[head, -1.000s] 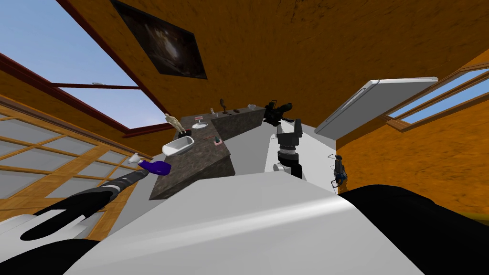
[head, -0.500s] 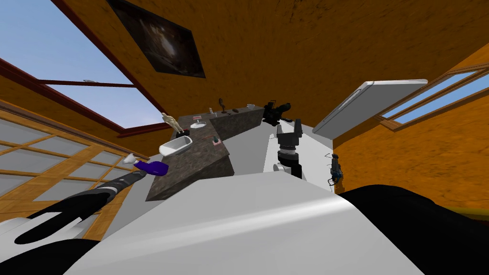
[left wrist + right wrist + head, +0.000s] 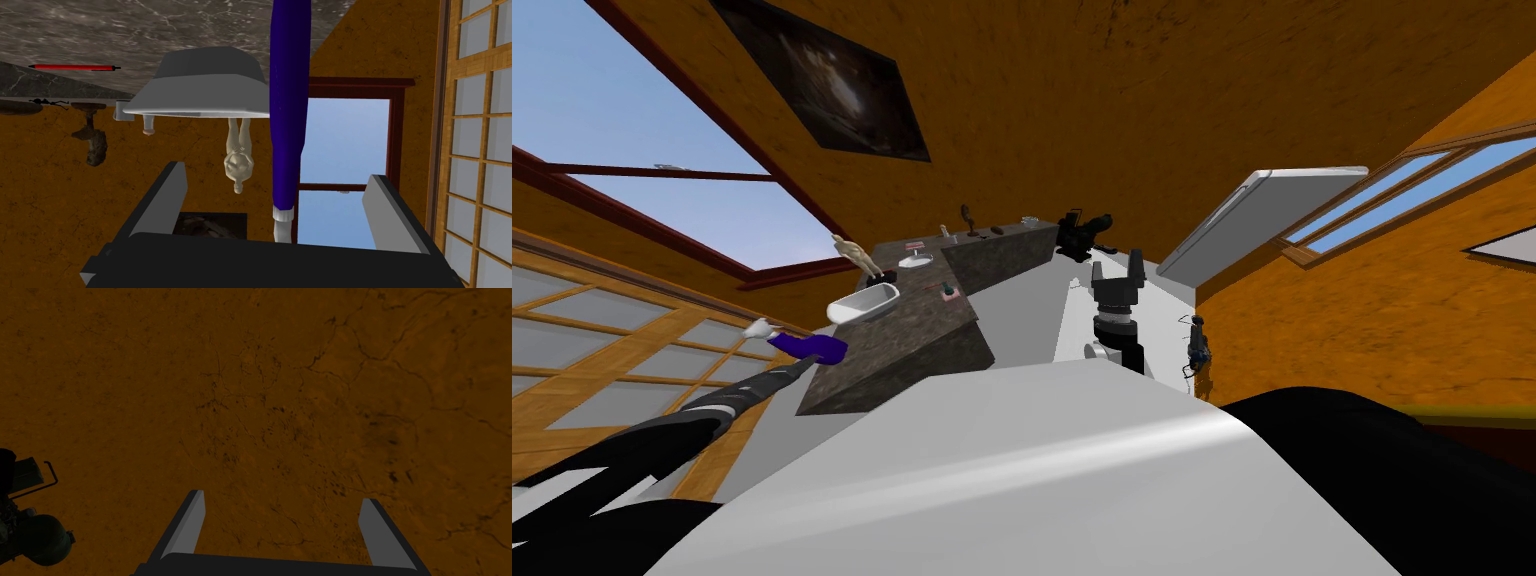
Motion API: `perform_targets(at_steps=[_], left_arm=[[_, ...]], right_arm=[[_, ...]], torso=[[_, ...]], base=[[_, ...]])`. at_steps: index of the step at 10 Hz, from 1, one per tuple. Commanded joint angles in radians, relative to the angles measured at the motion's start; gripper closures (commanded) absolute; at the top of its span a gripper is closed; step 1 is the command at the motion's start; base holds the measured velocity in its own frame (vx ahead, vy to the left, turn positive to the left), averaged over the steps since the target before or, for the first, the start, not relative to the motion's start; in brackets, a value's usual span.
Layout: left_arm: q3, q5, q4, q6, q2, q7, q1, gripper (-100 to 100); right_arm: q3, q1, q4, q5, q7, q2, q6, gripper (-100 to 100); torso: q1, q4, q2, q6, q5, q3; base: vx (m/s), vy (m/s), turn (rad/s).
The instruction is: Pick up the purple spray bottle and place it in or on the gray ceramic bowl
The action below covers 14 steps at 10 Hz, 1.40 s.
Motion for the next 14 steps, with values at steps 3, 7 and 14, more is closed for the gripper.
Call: perform_targets(at_steps=[3, 7, 14], left_arm=[[-0.021, -0.03, 0.068, -0.033, -0.031, -0.018, -0.06, -100], [-0.052, -0.05, 0.115, -0.053, -0.059, -0.041, -0.141, -100], [-0.094, -0.071, 0.155, -0.069, -0.094, -0.075, -0.257, -100]], right_arm=[[0.0, 0.0, 0.0, 0.0, 0.0, 0.0, 0.0, 0], [0.0, 0.0, 0.0, 0.0, 0.0, 0.0, 0.0, 0], [0.0, 0.0, 0.0, 0.0, 0.0, 0.0, 0.0, 0]], torso=[[0.006, 0.0, -0.002, 0.0, 0.001, -0.001], [0.011, -0.001, -0.004, 0.0, 0.003, -0.002], [0.01, -0.001, -0.006, 0.0, 0.003, -0.003]], base=[[-0.043, 0.002, -0.051], [-0.014, 0.061, -0.036], [0.009, 0.055, -0.009]])
